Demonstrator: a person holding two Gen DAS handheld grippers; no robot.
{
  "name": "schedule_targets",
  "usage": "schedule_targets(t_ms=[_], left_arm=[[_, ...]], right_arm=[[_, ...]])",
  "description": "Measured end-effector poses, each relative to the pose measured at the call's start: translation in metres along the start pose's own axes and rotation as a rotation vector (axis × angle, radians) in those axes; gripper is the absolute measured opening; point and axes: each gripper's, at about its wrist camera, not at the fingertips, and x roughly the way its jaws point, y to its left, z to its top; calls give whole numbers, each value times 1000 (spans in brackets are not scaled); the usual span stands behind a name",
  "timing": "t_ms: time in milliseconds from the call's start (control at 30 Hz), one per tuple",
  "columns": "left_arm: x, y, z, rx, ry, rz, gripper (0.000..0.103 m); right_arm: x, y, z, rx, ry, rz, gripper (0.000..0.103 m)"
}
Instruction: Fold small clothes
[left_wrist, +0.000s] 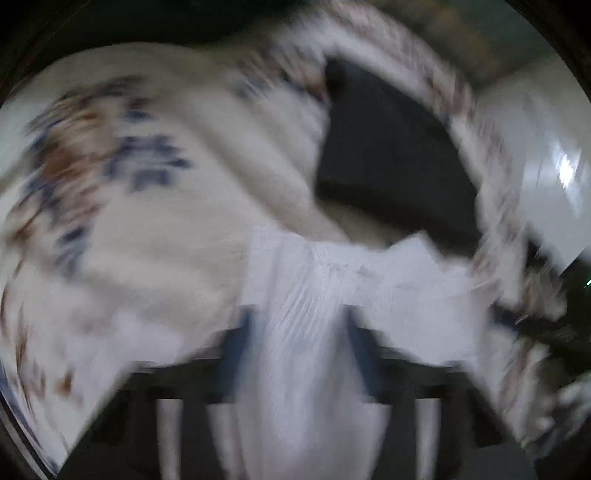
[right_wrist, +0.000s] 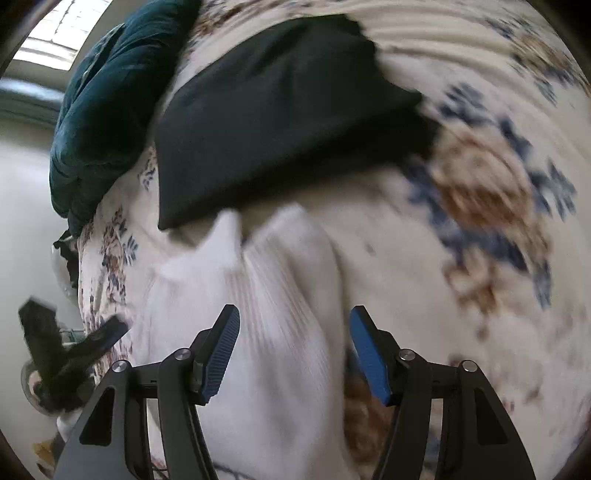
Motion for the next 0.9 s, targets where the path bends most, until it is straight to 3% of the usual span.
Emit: schedule_targets(t_ms=[33, 67, 100, 133, 233, 300, 367, 533, 633, 700, 800, 867, 900], left_arm=[[14, -5, 4, 38, 25, 21, 6], [15, -9, 6, 56, 19, 37, 5], [9, -13, 7, 69, 2, 41, 4], [-2, -17, 7, 79, -29, 31, 4], [-51, -15, 1, 51, -145, -12, 3], [-73, 0, 1, 11, -180, -27, 3], [-73, 15, 4, -32, -173, -43, 3], [-20, 37, 26, -129, -86, -27, 3], [15, 46, 29, -154, -11, -2, 3], [23, 51, 29, -159, 10, 11, 3], [12, 47, 27, -149, 29, -37, 7], [-2, 50, 20, -176, 48, -136, 9], [-10, 53, 16, -188, 44, -166, 20]], right_arm=[[7, 6, 7, -17, 7, -2, 62], [11, 11, 12, -35, 15, 4, 34], [15, 17, 15, -58, 19, -22, 15], [16, 22, 16, -79, 19, -70, 6], [-7, 37, 14, -141, -73, -133, 5], [-23, 39, 13, -140, -103, -127, 4], [-36, 37, 14, -127, -128, -120, 4], [-26, 44, 39, -111, -138, -129, 3], [-4, 53, 57, -128, -134, -178, 3], [22, 50, 70, -141, -109, -254, 3], [59, 44, 75, -171, -23, -327, 3], [67, 46, 70, -197, 21, -304, 5], [64, 45, 68, -189, 29, -274, 5]])
